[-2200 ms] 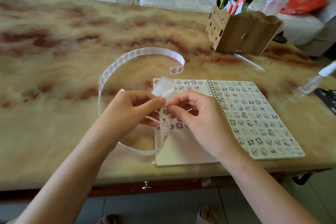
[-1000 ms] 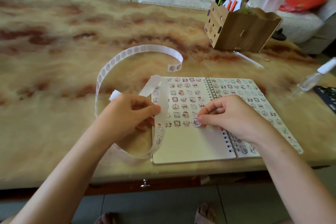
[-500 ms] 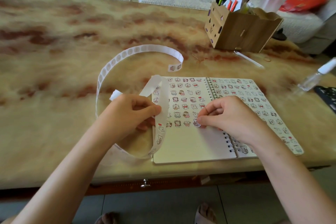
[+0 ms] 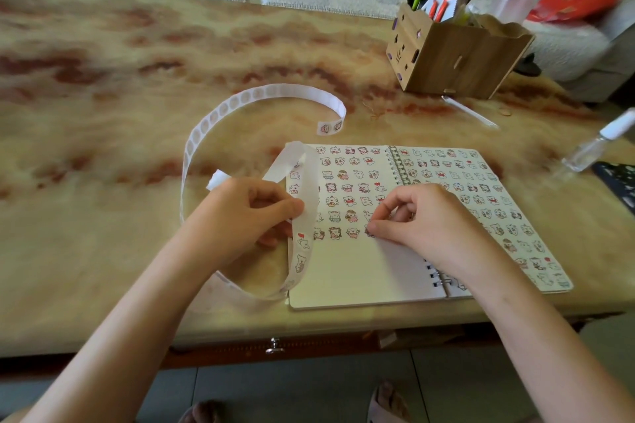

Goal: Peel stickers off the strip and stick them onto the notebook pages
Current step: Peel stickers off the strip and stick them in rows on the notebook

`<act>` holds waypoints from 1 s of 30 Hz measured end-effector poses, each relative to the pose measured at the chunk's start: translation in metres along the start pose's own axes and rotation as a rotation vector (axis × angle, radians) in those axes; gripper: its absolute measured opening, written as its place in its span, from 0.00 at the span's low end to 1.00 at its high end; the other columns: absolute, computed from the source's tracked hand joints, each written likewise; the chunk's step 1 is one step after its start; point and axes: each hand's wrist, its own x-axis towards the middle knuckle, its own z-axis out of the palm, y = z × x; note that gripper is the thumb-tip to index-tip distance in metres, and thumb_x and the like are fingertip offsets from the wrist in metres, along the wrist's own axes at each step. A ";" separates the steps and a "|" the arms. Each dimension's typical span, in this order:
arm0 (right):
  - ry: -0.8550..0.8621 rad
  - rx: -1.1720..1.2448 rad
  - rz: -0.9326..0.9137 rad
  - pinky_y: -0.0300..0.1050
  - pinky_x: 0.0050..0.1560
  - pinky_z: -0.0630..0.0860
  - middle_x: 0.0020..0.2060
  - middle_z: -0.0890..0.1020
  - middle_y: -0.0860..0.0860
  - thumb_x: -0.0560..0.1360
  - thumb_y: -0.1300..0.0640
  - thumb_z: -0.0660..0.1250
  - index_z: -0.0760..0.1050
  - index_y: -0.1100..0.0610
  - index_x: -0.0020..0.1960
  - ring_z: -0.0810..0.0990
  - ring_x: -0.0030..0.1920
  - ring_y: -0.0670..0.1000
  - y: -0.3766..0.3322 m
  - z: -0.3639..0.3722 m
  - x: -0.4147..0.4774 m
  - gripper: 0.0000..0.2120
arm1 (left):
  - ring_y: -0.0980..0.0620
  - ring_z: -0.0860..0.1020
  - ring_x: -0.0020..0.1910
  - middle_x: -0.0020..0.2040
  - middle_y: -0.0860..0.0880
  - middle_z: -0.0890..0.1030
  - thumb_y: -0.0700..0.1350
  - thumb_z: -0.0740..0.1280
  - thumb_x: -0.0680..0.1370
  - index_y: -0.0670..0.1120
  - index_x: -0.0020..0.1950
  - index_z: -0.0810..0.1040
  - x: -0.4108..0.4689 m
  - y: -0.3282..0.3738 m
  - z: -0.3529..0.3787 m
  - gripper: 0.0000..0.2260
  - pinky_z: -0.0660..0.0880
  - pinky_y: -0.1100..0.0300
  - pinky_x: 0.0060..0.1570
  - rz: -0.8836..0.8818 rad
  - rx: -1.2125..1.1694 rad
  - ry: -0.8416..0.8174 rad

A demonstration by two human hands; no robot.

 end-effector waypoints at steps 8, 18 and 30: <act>-0.038 -0.006 -0.003 0.45 0.40 0.72 0.26 0.79 0.47 0.68 0.50 0.76 0.78 0.50 0.39 0.75 0.29 0.45 0.004 -0.002 0.005 0.08 | 0.54 0.80 0.32 0.35 0.49 0.85 0.44 0.70 0.75 0.45 0.38 0.83 0.001 -0.001 0.001 0.07 0.79 0.67 0.35 -0.015 -0.015 -0.003; -0.050 0.110 -0.033 0.43 0.42 0.74 0.31 0.81 0.49 0.74 0.54 0.71 0.79 0.51 0.43 0.78 0.32 0.47 0.005 -0.013 0.006 0.02 | 0.46 0.83 0.39 0.35 0.51 0.85 0.45 0.70 0.75 0.46 0.39 0.84 0.000 0.002 0.000 0.06 0.79 0.66 0.37 -0.005 0.005 0.000; 0.045 -0.093 -0.030 0.45 0.41 0.74 0.36 0.81 0.45 0.68 0.45 0.75 0.78 0.49 0.40 0.78 0.38 0.46 0.000 0.001 0.004 0.10 | 0.53 0.81 0.33 0.35 0.50 0.85 0.45 0.70 0.75 0.46 0.39 0.84 0.000 0.002 0.001 0.06 0.78 0.69 0.34 -0.014 0.005 0.004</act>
